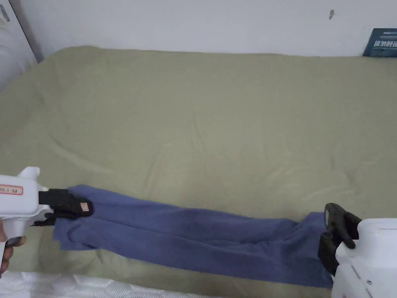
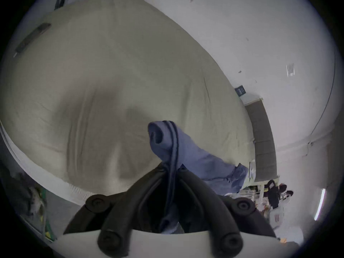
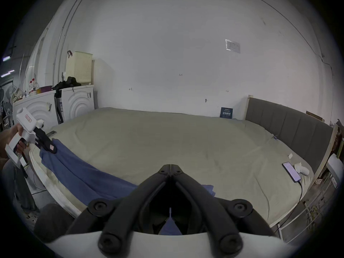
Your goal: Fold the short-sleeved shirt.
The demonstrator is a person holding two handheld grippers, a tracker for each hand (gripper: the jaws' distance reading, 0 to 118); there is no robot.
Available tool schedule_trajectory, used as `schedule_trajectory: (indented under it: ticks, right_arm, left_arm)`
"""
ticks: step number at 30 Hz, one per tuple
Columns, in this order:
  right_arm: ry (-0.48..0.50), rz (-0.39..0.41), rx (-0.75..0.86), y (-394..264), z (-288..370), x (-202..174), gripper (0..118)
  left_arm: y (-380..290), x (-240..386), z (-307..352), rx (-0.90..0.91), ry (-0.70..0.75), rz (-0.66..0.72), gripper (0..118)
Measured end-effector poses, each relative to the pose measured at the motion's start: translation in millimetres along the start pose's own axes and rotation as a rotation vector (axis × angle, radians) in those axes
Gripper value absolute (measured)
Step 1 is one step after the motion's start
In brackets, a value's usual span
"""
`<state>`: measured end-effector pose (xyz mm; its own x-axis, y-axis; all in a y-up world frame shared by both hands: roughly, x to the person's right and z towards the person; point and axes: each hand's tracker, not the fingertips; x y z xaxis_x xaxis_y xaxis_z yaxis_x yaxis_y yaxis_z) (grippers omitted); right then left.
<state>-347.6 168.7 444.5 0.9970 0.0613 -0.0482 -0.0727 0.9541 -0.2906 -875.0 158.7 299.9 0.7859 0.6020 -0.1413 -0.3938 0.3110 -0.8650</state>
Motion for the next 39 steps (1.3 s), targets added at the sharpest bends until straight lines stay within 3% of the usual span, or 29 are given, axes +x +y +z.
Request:
schedule_trajectory:
  ticks: [4, 11, 20, 21, 22, 23, 24, 26, 31, 32, 33, 34, 35, 39]
  right_arm:
    - [-0.053, 0.006, 0.011, -2, 5, 5, 0]
    - [-0.107, -0.022, 0.000, -6, 13, 27, 0]
    - [-0.153, -0.051, -0.014, -15, 17, 48, 0]
    - [-0.156, -0.056, -0.016, -16, 17, 51, 0]
    - [-0.156, -0.059, -0.022, -16, 17, 53, 0]
    - [-0.157, -0.060, -0.027, -17, 16, 55, 0]
    - [-0.159, -0.059, -0.032, -19, 15, 56, 0]
    - [-0.161, -0.059, -0.042, -21, 14, 59, 0]
    - [-0.149, -0.086, -0.060, -22, 11, 60, 0]
    - [-0.145, -0.086, -0.060, -23, 9, 59, 0]
    - [-0.138, -0.084, -0.059, -23, 9, 58, 0]
    - [-0.137, -0.081, -0.059, -22, 8, 57, 0]
    - [-0.132, -0.080, -0.058, -21, 8, 56, 0]
    - [-0.116, -0.090, -0.059, -20, 3, 51, 0]
  left_arm:
    - [-3, 51, 0, -0.011, 0.035, -0.144, 6]
    - [-31, 158, -59, -0.098, 0.050, -0.318, 6]
    - [-70, 207, -185, -0.240, 0.108, -0.368, 7]
    - [-87, 218, -193, -0.251, 0.116, -0.367, 19]
    - [-90, 218, -200, -0.261, 0.117, -0.373, 54]
    - [-92, 217, -205, -0.271, 0.104, -0.381, 108]
    - [-93, 215, -208, -0.276, 0.079, -0.366, 118]
    - [-96, 215, -199, -0.253, 0.028, -0.358, 118]
    - [-80, 200, -137, -0.120, -0.033, -0.379, 103]
    - [-78, 191, -125, -0.104, -0.036, -0.375, 83]
    - [-70, 180, -124, -0.081, -0.040, -0.360, 53]
    - [-68, 172, -121, -0.087, -0.032, -0.353, 14]
    - [-68, 159, -123, -0.096, -0.032, -0.326, 0]
    - [-71, 133, -144, -0.167, -0.076, -0.209, 0]
